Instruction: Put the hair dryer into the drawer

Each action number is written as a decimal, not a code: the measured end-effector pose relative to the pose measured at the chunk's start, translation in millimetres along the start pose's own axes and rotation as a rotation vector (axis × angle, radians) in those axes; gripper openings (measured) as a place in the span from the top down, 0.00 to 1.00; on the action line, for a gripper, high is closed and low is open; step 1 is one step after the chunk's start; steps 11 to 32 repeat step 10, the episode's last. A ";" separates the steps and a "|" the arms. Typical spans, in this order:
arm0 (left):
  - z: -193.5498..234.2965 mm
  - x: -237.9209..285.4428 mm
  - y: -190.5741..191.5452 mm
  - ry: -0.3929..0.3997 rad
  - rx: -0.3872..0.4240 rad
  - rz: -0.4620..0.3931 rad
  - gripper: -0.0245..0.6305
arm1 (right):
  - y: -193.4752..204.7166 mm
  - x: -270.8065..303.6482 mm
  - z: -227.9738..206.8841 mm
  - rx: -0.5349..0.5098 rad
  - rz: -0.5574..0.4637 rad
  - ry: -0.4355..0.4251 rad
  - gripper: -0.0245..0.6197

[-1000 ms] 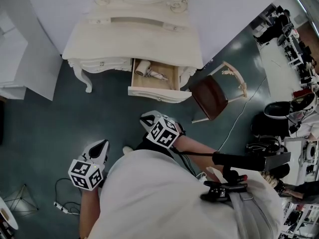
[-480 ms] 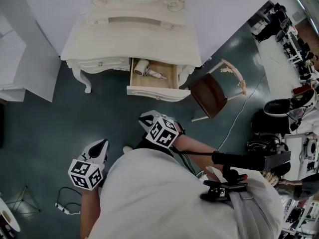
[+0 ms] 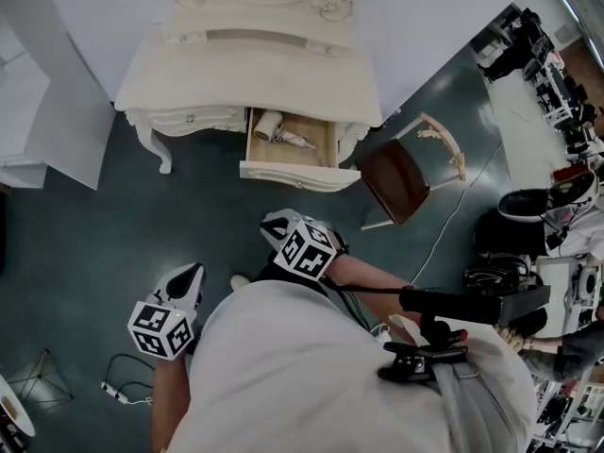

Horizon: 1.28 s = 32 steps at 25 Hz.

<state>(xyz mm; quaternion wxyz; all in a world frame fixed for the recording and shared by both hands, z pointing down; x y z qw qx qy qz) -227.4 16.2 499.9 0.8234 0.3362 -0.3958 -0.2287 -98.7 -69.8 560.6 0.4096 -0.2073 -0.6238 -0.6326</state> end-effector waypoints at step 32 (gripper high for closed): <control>2.1 0.4 -1.3 -0.014 -0.010 0.001 0.96 | -2.3 1.8 -1.1 -0.007 -0.006 -0.016 0.96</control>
Point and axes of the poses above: the fingertips, and each gripper's own axes: x forward along the fingers, z to its left, y out of its underside, the point moved 1 cm from there along -x, backward along the fingers, and after that the axes turned 4 degrees about -x, right-handed, at the moved point
